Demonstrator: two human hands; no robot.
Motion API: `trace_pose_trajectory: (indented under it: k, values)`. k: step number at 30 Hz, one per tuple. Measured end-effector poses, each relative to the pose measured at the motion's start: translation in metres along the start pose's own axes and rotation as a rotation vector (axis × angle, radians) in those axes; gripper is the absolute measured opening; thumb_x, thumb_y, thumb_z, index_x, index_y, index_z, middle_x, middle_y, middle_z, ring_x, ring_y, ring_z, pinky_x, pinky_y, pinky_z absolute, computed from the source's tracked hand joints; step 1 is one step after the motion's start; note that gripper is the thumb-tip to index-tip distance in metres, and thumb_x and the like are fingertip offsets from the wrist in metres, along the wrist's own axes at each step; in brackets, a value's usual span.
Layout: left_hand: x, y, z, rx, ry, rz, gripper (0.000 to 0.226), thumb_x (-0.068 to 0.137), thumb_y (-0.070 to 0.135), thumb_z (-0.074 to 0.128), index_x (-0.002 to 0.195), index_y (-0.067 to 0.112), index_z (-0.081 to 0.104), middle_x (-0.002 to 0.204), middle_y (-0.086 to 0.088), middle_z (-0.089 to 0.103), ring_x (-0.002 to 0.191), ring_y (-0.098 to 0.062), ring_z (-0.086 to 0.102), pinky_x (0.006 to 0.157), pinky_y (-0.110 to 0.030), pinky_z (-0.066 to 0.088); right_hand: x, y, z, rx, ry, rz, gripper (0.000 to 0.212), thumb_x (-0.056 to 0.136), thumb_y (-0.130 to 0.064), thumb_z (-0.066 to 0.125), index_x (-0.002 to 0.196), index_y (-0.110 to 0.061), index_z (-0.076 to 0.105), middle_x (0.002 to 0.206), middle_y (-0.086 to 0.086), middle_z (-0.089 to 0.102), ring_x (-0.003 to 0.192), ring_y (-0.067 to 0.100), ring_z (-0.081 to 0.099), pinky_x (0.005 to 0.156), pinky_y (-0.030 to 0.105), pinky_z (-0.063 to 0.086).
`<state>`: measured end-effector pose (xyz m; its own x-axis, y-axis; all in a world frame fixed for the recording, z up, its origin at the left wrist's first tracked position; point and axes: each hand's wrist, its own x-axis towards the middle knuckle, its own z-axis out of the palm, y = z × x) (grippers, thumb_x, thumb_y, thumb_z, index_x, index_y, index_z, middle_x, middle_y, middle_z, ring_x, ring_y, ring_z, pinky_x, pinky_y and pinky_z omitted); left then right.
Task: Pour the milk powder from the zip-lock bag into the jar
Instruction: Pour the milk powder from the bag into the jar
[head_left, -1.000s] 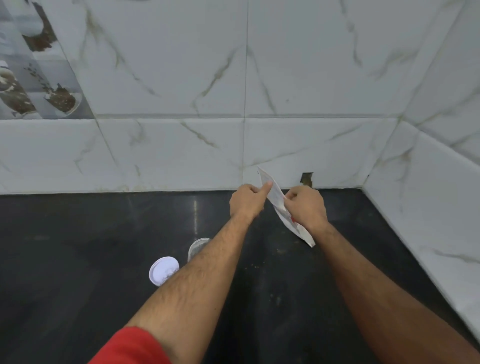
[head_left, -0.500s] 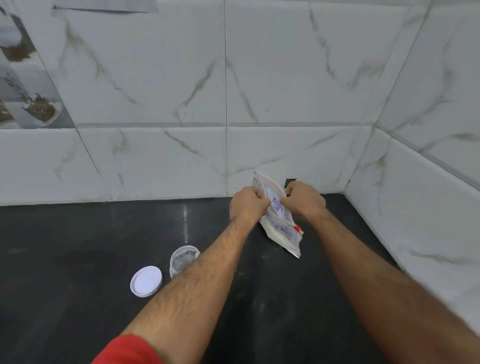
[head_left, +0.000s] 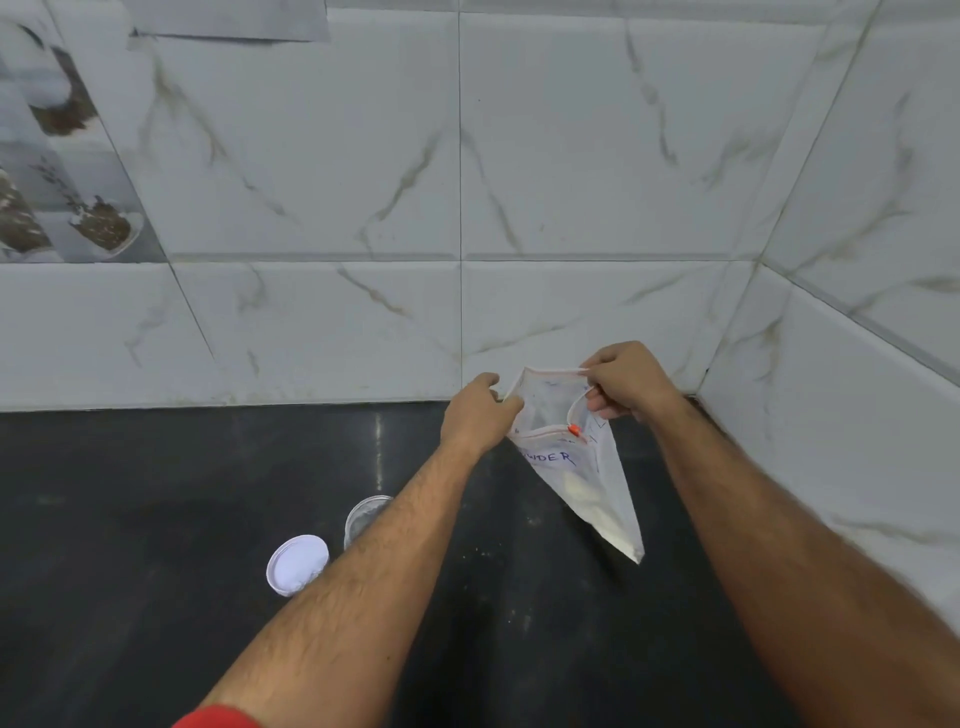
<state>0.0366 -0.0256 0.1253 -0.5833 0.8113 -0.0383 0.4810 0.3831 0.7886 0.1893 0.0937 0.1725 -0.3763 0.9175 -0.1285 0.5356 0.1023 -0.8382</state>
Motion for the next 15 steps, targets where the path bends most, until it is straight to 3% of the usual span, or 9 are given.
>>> trace_pose_trajectory:
  k: [4,8,12,15]
  values:
    - [0.000,-0.005,0.003,-0.023,0.008,-0.019,0.058,0.088,0.035,0.065,0.141,0.015,0.051,0.127,-0.002,0.067,0.117,-0.022,0.062,0.098,-0.037,0.049,-0.007,0.008,0.010,-0.044,0.001,-0.028,0.023,0.086,0.001,0.047,0.081,-0.009,0.067,0.064,0.013,0.067,0.051,0.021,0.067,0.048,0.028,0.055]
    - [-0.006,-0.016,0.008,-0.025,0.019,0.039,0.025,0.081,0.014,0.066,0.102,0.022,0.076,0.089,0.002,0.076,0.092,-0.019,0.070,0.077,-0.031,0.054,-0.011,0.015,0.014,-0.156,0.056,-0.073,0.024,0.083,0.002,0.046,0.081,-0.007,0.068,0.062,0.010,0.069,0.049,0.019,0.068,0.050,0.029,0.057]
    - [-0.014,-0.024,0.003,0.068,-0.004,0.211,0.014,0.088,0.023,0.064,0.093,0.024,0.077,0.072,0.010,0.069,0.071,-0.011,0.060,0.061,-0.024,0.042,-0.013,0.018,0.013,-0.434,0.202,-0.162,0.030,0.075,0.005,0.047,0.078,-0.013,0.071,0.072,0.008,0.069,0.071,0.029,0.069,0.065,0.032,0.056]
    - [-0.021,-0.029,-0.001,0.129,-0.028,0.290,0.016,0.092,0.027,0.061,0.090,0.023,0.076,0.069,0.013,0.063,0.068,-0.009,0.056,0.059,-0.021,0.038,-0.013,0.021,0.017,-0.407,0.234,-0.168,0.030,0.073,0.003,0.046,0.080,-0.012,0.072,0.072,0.008,0.070,0.072,0.032,0.068,0.067,0.036,0.059]
